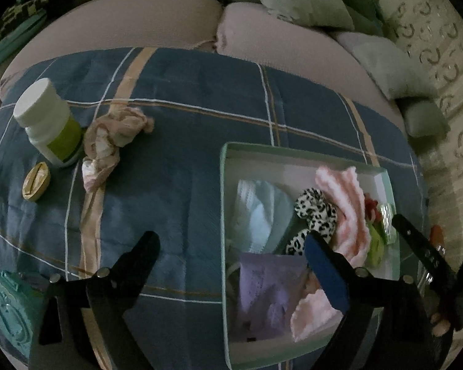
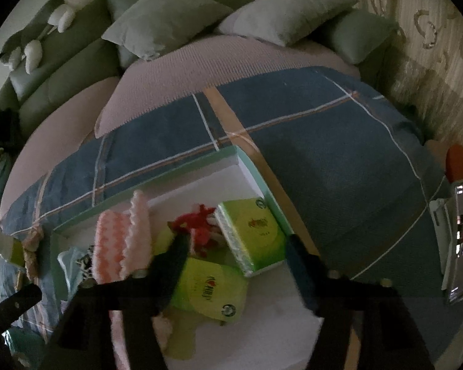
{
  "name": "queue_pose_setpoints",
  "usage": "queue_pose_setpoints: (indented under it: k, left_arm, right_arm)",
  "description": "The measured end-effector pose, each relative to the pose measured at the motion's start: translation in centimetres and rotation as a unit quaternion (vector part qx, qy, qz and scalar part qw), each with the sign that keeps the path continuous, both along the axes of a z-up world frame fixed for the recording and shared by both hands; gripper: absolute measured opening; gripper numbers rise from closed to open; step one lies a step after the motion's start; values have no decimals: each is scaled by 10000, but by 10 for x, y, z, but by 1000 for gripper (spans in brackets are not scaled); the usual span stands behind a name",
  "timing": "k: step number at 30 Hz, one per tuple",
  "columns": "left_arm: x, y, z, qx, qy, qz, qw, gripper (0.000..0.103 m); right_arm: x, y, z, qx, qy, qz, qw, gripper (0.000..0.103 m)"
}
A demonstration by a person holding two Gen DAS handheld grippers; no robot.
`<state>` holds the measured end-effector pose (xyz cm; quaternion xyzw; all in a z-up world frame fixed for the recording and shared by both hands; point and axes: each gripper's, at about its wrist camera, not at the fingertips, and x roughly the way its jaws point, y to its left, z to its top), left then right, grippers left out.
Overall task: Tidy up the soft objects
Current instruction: 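Move both grippers back from the tray over the remaining items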
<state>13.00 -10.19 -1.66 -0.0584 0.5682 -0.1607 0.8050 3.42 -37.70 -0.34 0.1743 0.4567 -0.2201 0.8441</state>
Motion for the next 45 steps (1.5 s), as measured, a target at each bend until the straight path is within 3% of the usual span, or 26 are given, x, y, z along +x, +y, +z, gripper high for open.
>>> queue_pose_setpoints:
  k: [6,10,23,33,40,45]
  left_arm:
    - [7,17,1,-62,-145,348,9993,95]
    - [10,33,5,-20,-340,634,9974,98]
    - [17,68,3,163,-364,1091,9932,99]
    - [14,95,14,60,-486,1414,9887,99]
    - [10,128,19,555,-442,1754,9819,99]
    - [5,156,27,615,-531,2019,9760,99]
  right_arm:
    - [10,35,10,-154,-119,508,9985,82]
    - [15,55,15,-152,-244,754,9967,103]
    - [26,96,18,-49,-363,1227,9918,103]
    - [31,130,20,1,-402,1653,9854,103]
    - [33,148,20,-25,-364,1866,9817,103]
    - [36,160,17,-55,-310,1999,9793,103]
